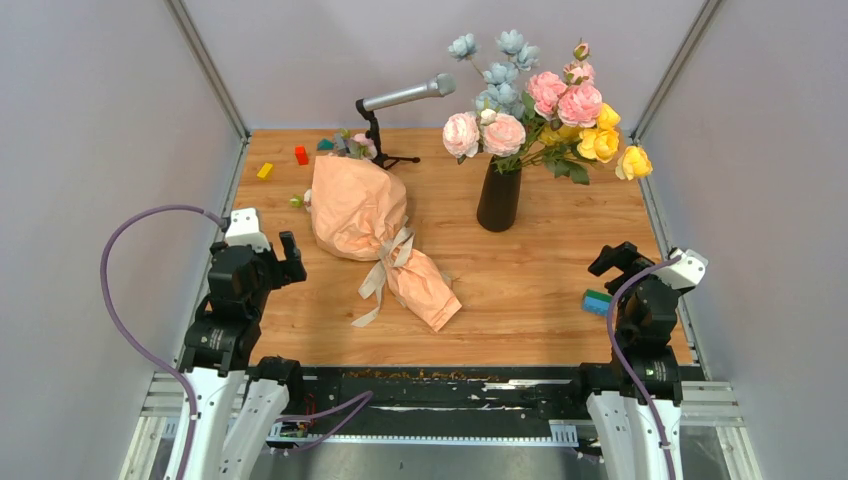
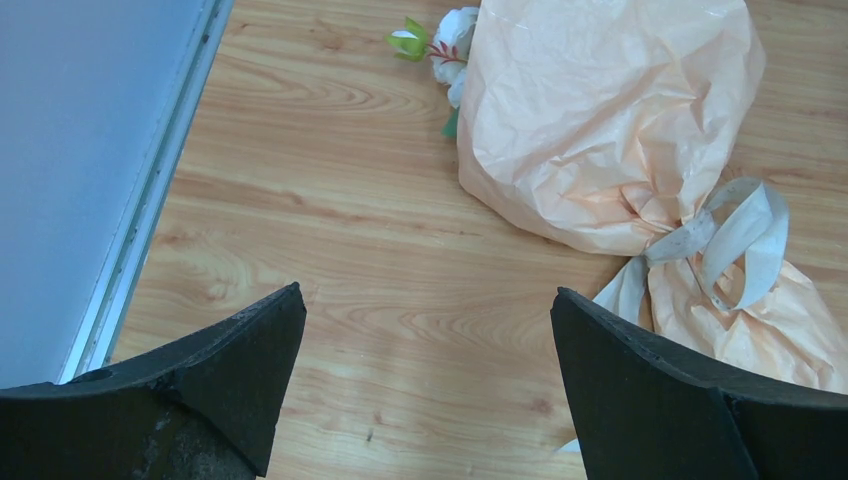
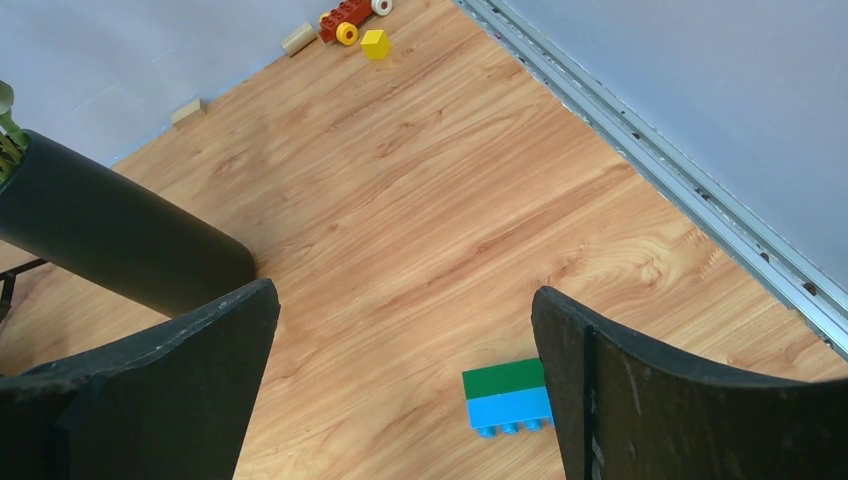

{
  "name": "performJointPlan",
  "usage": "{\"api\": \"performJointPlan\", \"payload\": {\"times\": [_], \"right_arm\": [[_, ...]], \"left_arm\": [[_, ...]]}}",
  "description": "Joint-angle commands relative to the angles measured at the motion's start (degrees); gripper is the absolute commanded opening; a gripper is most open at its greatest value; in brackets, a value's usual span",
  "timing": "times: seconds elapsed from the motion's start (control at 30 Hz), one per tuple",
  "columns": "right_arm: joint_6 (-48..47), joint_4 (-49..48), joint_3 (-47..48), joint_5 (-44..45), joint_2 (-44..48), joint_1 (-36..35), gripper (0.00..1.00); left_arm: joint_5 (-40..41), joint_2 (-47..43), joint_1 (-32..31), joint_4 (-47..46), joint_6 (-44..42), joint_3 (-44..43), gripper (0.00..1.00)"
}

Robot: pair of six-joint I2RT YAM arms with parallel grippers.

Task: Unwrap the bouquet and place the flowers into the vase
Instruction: Pick up the fake flower at the center of the board.

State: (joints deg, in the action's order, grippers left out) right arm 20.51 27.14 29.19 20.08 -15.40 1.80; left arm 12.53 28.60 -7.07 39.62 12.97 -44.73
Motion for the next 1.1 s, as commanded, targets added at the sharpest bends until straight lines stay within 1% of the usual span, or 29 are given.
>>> {"api": "performJointPlan", "payload": {"times": [0.0, 0.13, 0.23, 0.33, 0.4, 0.5, 0.63, 0.67, 0.77, 0.83, 0.97, 1.07], "right_arm": [[0.0, -0.8, 1.4, -0.5, 0.3, 0.3, 1.00], [-0.7, -1.3, 1.4, -2.5, 0.2, 0.3, 1.00], [-0.9, -1.6, 1.5, -3.8, -0.2, 0.2, 1.00], [-2.8, -4.0, 1.0, -9.7, -1.5, 0.3, 1.00], [-4.3, -6.4, 0.6, -15.7, -3.2, 0.2, 1.00], [-5.6, -8.4, 0.5, -23.0, -6.9, 0.1, 1.00], [-6.6, -9.9, 0.6, -27.3, -9.7, -0.9, 1.00], [-6.9, -10.2, 0.5, -27.9, -10.0, -1.5, 1.00], [-7.5, -11.0, -0.2, -28.1, -10.3, -6.4, 1.00], [-7.7, -11.4, -1.1, -25.5, -10.4, -10.7, 1.00], [-7.6, -14.0, -3.1, -14.8, -12.7, -23.1, 0.99], [-7.3, -18.7, -4.1, -7.0, -17.0, -33.7, 0.98]], "left_arm": [[0.8, 0.3, 0.2, -0.2, 0.5, -1.9, 1.00], [1.8, 0.2, 0.2, 0.0, 0.5, -2.2, 1.00], [4.6, 0.9, 0.1, 1.3, 0.4, -3.0, 1.00], [6.6, 1.7, 0.2, 0.7, -0.4, -3.5, 1.00], [6.6, 3.2, 0.2, -0.4, -0.7, -4.1, 1.00], [4.1, 6.9, 0.2, -1.9, -0.5, -6.6, 1.00], [-4.0, 12.9, 0.2, -6.7, 0.5, -8.1, 1.00], [-4.9, 13.5, 0.2, -8.8, 0.8, -8.1, 1.00], [-7.5, 15.9, 0.1, -11.3, 0.7, -7.7, 1.00], [-7.7, 16.6, 0.0, -10.9, 0.4, -6.9, 1.00], [-8.3, 16.4, -0.3, -10.1, 0.5, -5.5, 1.00], [-9.3, 16.5, -0.2, -10.4, 1.4, -5.1, 1.00]]}}
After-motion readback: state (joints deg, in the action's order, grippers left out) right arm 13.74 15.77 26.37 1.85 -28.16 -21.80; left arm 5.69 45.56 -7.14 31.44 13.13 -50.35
